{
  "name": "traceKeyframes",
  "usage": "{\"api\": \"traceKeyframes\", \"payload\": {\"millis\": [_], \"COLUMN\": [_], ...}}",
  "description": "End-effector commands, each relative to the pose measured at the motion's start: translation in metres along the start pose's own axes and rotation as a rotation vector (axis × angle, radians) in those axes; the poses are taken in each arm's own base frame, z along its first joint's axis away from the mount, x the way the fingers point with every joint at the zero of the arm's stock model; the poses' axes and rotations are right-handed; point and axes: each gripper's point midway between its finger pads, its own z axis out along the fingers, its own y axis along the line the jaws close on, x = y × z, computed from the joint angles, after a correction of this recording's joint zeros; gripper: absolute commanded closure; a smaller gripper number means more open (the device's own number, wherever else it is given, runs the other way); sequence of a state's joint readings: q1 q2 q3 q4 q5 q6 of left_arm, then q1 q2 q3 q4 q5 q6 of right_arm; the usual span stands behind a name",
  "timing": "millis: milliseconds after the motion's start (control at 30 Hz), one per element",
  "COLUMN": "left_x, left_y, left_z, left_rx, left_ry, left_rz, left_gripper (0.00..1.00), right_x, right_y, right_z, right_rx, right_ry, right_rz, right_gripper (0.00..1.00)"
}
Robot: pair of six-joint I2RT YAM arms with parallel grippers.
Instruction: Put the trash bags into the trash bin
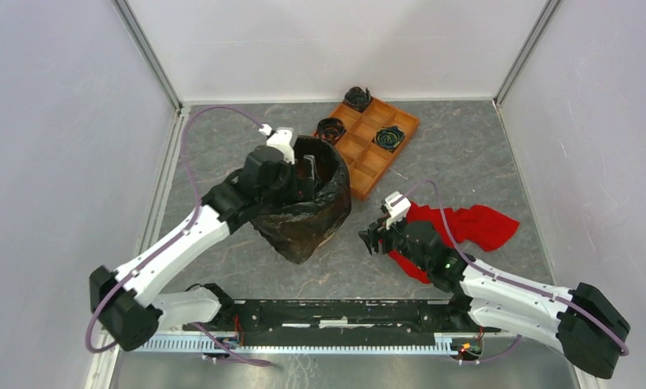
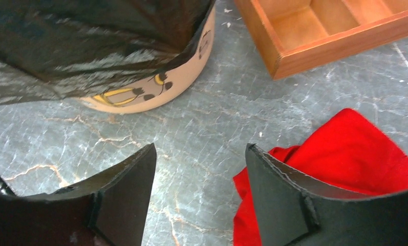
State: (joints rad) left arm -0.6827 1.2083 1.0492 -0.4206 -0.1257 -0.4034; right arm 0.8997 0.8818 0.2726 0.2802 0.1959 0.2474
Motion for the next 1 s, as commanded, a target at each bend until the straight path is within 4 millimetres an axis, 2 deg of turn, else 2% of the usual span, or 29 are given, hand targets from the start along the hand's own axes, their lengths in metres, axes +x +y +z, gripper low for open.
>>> {"api": "traceKeyframes", "payload": {"millis": [0, 100, 167, 267, 367, 433, 533, 600, 667, 767, 800, 967], "left_x": [-0.025, -0.034, -0.030, -0.017, -0.002, 0.014, 0.041, 0.045, 0.044, 0.032, 0.026, -0.002], "left_y": [0.011, 0.004, -0.005, -0.011, -0.015, -0.023, -0.048, -0.055, -0.052, -0.037, -0.031, -0.002], "left_z": [-0.034, -0.053, -0.051, -0.034, -0.012, 0.005, 0.023, 0.028, 0.032, 0.031, 0.029, 0.020], "left_rx": [-0.045, 0.008, 0.054, 0.084, 0.099, 0.134, 0.230, 0.234, 0.204, 0.117, 0.084, -0.017], "left_ry": [-0.111, -0.154, -0.123, -0.058, -0.009, 0.062, 0.136, 0.132, 0.128, 0.097, 0.088, 0.046], "left_rz": [-0.001, 0.011, 0.025, 0.027, 0.026, 0.020, 0.012, 0.020, 0.024, 0.059, 0.072, 0.068], "left_gripper": [0.00, 0.00, 0.00, 0.02, 0.09, 0.19, 0.35, 0.39, 0.36, 0.19, 0.16, 0.14], "right_x": [-0.030, -0.032, -0.035, -0.045, -0.050, -0.050, -0.047, -0.045, -0.043, -0.039, -0.038, -0.034], "right_y": [-0.009, -0.015, -0.016, -0.013, -0.009, -0.007, -0.007, -0.007, -0.005, -0.005, -0.005, -0.008], "right_z": [0.010, 0.017, 0.019, 0.022, 0.022, 0.022, 0.021, 0.020, 0.021, 0.022, 0.023, 0.023], "right_rx": [0.022, 0.043, 0.047, 0.040, 0.024, 0.017, 0.015, 0.012, 0.000, -0.009, -0.009, -0.009], "right_ry": [-0.003, 0.067, 0.083, 0.063, 0.043, 0.037, 0.036, 0.037, 0.035, 0.039, 0.042, 0.038], "right_rz": [-0.050, -0.113, -0.138, -0.130, -0.104, -0.091, -0.083, -0.079, -0.072, -0.068, -0.069, -0.064], "right_gripper": [0.27, 0.26, 0.25, 0.25, 0.25, 0.25, 0.25, 0.25, 0.25, 0.25, 0.25, 0.25]}}
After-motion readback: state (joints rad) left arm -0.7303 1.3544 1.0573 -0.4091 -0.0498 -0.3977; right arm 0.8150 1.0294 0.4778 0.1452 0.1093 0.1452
